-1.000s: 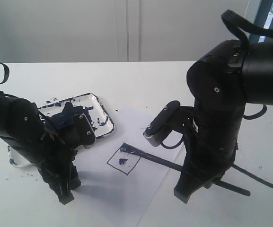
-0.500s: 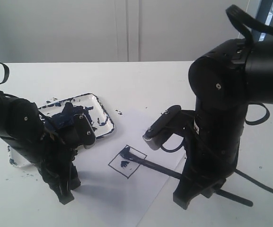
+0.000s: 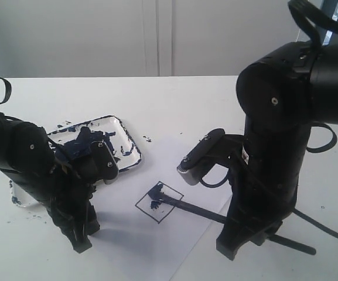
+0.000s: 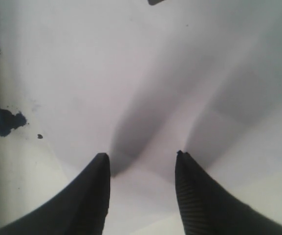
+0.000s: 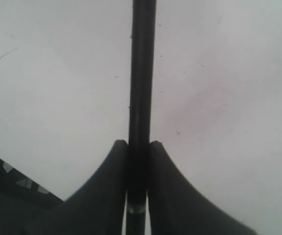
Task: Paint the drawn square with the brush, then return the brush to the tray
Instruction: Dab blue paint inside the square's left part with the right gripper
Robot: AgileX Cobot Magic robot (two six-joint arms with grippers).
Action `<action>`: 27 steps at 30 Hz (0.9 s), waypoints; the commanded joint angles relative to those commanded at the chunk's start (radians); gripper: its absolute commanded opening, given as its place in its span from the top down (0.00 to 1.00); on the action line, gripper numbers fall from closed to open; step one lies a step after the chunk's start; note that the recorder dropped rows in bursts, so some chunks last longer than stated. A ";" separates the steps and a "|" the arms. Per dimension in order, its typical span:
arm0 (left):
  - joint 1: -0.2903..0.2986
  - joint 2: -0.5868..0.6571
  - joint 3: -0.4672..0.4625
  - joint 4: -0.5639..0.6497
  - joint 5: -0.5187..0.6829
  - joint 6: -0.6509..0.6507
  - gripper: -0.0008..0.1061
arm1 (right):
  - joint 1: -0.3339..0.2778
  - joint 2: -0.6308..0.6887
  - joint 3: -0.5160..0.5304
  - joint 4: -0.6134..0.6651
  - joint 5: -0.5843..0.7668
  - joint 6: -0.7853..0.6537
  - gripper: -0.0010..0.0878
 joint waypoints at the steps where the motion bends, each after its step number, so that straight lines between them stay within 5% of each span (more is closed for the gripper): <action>1: 0.000 0.000 0.000 0.000 0.002 -0.002 0.54 | 0.000 0.000 0.000 0.002 0.000 -0.005 0.99; 27: 0.000 -0.014 0.000 -0.002 0.025 -0.098 0.54 | 0.000 0.000 0.000 0.026 0.000 -0.017 0.99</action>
